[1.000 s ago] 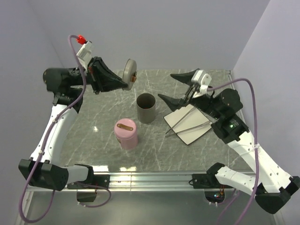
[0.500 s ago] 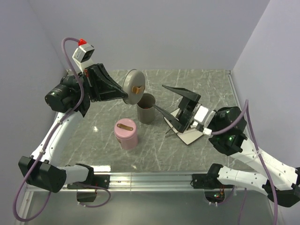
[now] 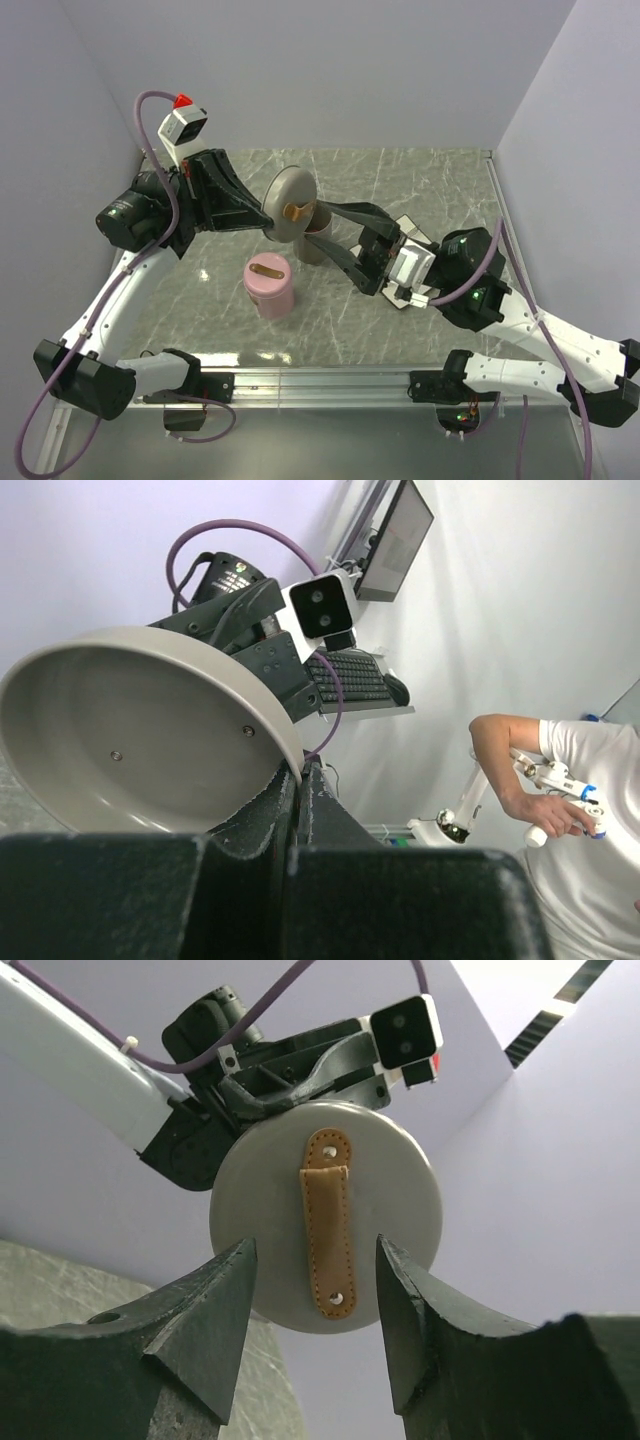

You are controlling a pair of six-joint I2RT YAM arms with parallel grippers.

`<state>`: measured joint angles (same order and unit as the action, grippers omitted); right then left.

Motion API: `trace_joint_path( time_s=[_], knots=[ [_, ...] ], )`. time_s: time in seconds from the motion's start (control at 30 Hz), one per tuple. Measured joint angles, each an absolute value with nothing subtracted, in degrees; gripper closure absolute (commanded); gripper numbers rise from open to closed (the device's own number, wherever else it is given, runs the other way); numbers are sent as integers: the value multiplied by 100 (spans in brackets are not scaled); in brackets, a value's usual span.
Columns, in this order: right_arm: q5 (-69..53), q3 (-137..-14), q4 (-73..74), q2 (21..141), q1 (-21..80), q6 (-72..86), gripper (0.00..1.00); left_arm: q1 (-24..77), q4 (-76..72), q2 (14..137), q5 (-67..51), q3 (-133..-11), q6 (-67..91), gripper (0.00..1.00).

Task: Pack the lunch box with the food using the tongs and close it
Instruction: Pick up the box lid from the center of the board.

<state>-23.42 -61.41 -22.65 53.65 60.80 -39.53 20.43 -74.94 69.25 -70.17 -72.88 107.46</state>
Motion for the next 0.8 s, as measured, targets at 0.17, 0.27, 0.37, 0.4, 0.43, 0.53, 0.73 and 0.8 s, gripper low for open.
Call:
trace_joint_path(
  time_s=[0.17, 0.27, 0.37, 0.4, 0.43, 0.53, 0.73, 0.8],
  knots=[
    [-2340, -6178, -2252, 5533, 6132, -3955, 44, 2143, -7529, 6908, -7017, -7282, 10744, 100],
    [-2342, -6193, -2274, 5607, 6139, -3981, 46, 2213, -7531, 6908, -7024, -7282, 10737, 100],
    [-2349, -6200, -2307, 5660, 6149, -4003, 46, 2261, -7533, 6908, -7063, -7282, 10718, 100],
    [-2353, -6206, -2318, 5673, 6154, -4012, 47, 2270, -7533, 6908, -7072, -7282, 10715, 100],
    [-2362, -6222, -2320, 5684, 6154, -4016, 47, 2276, -7533, 6908, -7074, -7282, 10711, 100],
    [-2366, -6270, -2355, 5695, 6163, -4034, 47, 2311, -7540, 6906, -7081, -7260, 10691, 100],
    [-2432, -6396, -2403, 5739, 6163, -4051, 58, 2397, -7542, 6899, -7089, -7164, 10674, 100],
    [-2495, -6423, -2381, 5741, 6165, -4064, 61, 2423, -7542, 6901, -7072, -7161, 10669, 100]
  ],
)
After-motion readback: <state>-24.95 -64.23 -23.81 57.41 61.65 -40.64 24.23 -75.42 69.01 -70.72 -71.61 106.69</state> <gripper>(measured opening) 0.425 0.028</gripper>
